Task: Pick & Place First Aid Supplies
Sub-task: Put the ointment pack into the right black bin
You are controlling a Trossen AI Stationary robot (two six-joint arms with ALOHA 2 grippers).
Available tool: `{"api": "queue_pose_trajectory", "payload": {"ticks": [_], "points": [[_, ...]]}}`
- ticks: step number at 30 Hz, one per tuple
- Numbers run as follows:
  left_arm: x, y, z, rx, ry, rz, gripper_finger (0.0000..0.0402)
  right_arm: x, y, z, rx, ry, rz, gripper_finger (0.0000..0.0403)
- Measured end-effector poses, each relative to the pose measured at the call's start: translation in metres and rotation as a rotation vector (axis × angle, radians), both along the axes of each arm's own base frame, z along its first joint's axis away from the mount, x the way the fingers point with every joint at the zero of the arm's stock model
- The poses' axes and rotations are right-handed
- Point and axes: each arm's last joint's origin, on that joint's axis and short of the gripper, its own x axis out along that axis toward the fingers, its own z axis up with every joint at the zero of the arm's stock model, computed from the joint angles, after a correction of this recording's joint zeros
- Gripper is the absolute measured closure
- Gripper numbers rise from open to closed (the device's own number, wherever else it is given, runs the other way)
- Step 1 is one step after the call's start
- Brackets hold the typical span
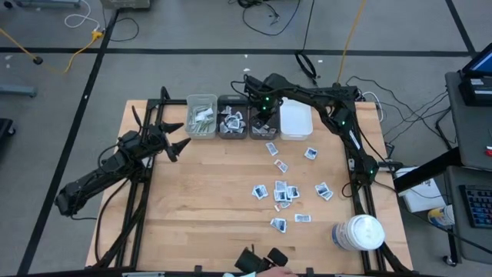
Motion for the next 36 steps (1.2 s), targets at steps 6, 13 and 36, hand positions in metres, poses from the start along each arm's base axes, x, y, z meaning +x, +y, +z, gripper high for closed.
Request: {"api": "queue_pose_trajectory", "payload": {"ticks": [6,13,36], "points": [[0.0,0.0,0.0,0.0,0.0,0.0,0.0009,-0.001,0.006,0.006,-0.004,0.003,0.075,0.0214],[0.0,0.0,0.0,0.0,0.0,0.0,0.0009,-0.003,0.031,0.029,0.001,0.014,0.183,0.0224],[0.0,0.0,0.0,0.0,0.0,-0.001,0.0009,0.03,0.151,0.053,-0.111,0.037,0.588,0.0231]]}}
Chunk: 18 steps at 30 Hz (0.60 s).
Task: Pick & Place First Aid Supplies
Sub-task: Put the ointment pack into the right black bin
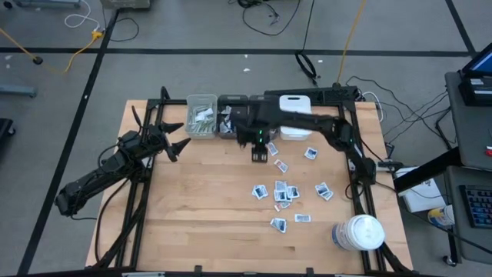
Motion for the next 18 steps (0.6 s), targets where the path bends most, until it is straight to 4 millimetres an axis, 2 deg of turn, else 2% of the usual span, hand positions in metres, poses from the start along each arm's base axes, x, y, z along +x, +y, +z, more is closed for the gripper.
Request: {"api": "queue_pose_trajectory", "payload": {"ticks": [3,11,18], "points": [[0.0,0.0,0.0,0.0,0.0,0.001,0.0009,0.006,0.033,0.0,0.004,0.006,0.039,0.0232],[0.0,0.0,0.0,0.0,0.0,0.001,0.0009,0.004,0.124,0.011,0.007,-0.007,0.176,0.0232],[0.0,0.0,0.0,0.0,0.0,0.001,0.0009,-0.007,0.19,0.012,0.016,0.002,0.194,0.0232]]}}
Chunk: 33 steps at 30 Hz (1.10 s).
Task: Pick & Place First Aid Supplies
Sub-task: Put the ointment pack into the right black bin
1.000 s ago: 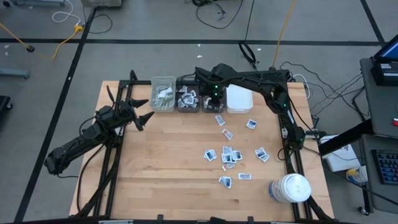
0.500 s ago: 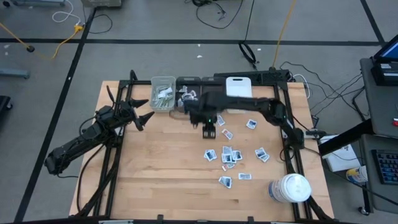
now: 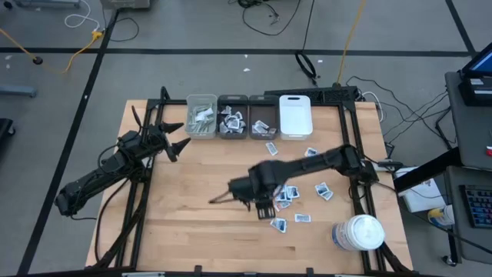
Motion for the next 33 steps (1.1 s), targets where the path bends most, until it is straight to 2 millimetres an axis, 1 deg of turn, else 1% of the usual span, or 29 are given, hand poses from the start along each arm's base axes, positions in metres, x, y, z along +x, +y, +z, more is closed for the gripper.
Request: {"api": "queue_pose_trajectory", "payload": {"ticks": [3,5,7,9,11,13,18,21,24,27,33], "points": [[0.0,0.0,0.0,0.0,0.0,0.0,0.0009,-0.007,0.018,-0.009,0.0,0.028,-0.038,0.0232],[0.0,0.0,0.0,0.0,0.0,0.0,0.0009,-0.019,0.026,-0.013,-0.004,0.051,-0.055,0.0232],[0.0,0.0,0.0,0.0,0.0,0.0,0.0009,-0.032,0.028,-0.015,0.004,0.035,-0.087,0.0232],[0.0,0.0,0.0,0.0,0.0,-0.001,0.0009,-0.047,0.028,-0.016,0.016,0.005,-0.117,0.0232],[0.0,0.0,0.0,0.0,0.0,0.0,0.0009,-0.063,0.027,-0.022,0.021,-0.003,-0.146,0.0232],[0.0,0.0,0.0,0.0,0.0,-0.001,0.0009,-0.079,0.025,-0.03,0.022,0.003,-0.175,0.0232],[0.0,0.0,0.0,0.0,0.0,0.0,0.0009,-0.122,0.018,-0.036,0.017,0.031,-0.245,0.0232],[0.0,0.0,0.0,0.0,0.0,0.0,0.0009,-0.142,0.017,-0.04,0.002,0.059,-0.25,0.0232],[0.0,0.0,0.0,0.0,0.0,0.0,0.0009,-0.155,0.017,-0.041,0.003,0.064,-0.241,0.0232],[0.0,0.0,0.0,0.0,0.0,0.0,0.0009,-0.16,0.021,-0.045,0.001,0.067,-0.245,0.0232],[0.0,0.0,0.0,0.0,0.0,0.0,0.0009,-0.162,0.035,-0.074,0.016,0.048,-0.254,0.0232]]}}
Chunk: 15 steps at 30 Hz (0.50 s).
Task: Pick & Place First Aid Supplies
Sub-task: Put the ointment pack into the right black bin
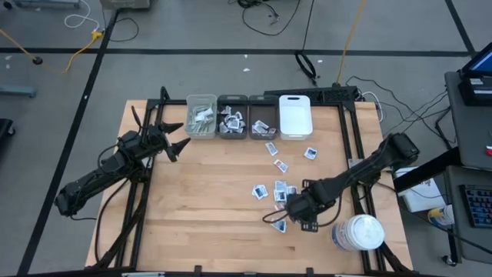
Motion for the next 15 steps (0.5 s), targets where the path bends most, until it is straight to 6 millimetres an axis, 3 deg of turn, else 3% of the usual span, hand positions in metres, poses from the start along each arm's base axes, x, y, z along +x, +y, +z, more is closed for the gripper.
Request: {"api": "queue_pose_trajectory", "payload": {"ticks": [15], "points": [[0.0,0.0,0.0,0.0,0.0,0.0,0.0009,-0.001,0.012,-0.057,-0.005,0.01,0.059,0.0232]]}}
